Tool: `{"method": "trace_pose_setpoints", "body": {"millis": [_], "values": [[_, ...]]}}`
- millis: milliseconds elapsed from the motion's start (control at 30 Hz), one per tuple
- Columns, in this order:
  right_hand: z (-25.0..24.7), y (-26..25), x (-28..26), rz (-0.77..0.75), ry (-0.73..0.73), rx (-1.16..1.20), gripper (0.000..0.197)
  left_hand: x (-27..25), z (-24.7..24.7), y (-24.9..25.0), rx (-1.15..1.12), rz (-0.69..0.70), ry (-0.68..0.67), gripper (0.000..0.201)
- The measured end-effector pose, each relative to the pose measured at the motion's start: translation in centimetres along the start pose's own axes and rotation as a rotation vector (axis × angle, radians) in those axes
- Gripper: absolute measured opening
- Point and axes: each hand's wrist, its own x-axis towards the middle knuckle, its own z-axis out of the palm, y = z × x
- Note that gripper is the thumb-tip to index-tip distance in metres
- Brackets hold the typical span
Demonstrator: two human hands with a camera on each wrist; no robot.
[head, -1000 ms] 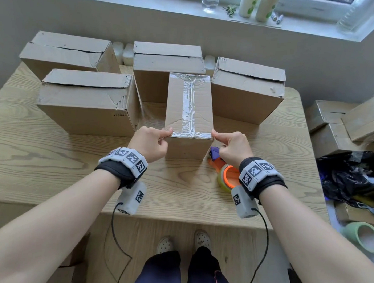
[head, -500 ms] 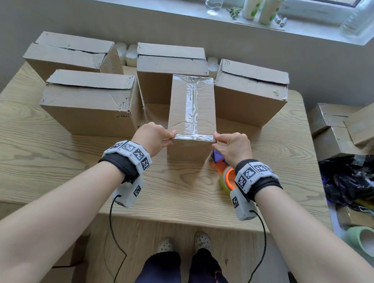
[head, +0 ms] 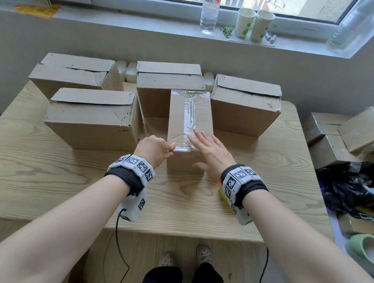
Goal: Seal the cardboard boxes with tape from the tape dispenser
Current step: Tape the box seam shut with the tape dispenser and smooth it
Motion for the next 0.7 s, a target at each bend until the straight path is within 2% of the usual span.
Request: {"method": "trace_pose_setpoints", "body": {"millis": [67, 200, 300, 433, 533, 633, 700], "values": [[0.5, -0.3, 0.2, -0.033, -0.057, -0.022, 0.083, 0.0, 0.1, 0.1, 0.017, 0.008, 0.014, 0.035], [1.0, -0.2, 0.3, -0.024, -0.051, 0.024, 0.072, -0.1, 0.1, 0.1, 0.025, 0.014, 0.008, 0.037], [0.2, -0.5, 0.5, 0.008, -0.059, 0.152, 0.059, -0.4, 0.0, 0.1, -0.003, 0.023, 0.003, 0.045], [-0.5, -0.1, 0.5, 0.261, 0.147, 0.495, 0.058, -0.8, 0.1, -0.1, -0.141, 0.009, 0.027, 0.047], [-0.8, 0.3, 0.3, 0.475, 0.138, 0.713, 0.067, -1.1, 0.4, -0.5, -0.393, -0.034, 0.051, 0.052], [-0.2, 0.2, 0.6, 0.499, 0.094, 0.76, 0.064, -0.8, 0.8, -0.8, -0.436, -0.091, 0.069, 0.042], [0.1, -0.2, 0.6, 0.472, 0.125, 0.805, 0.054, -0.7, 0.9, -1.1, -0.407, -0.156, 0.094, 0.048]]}}
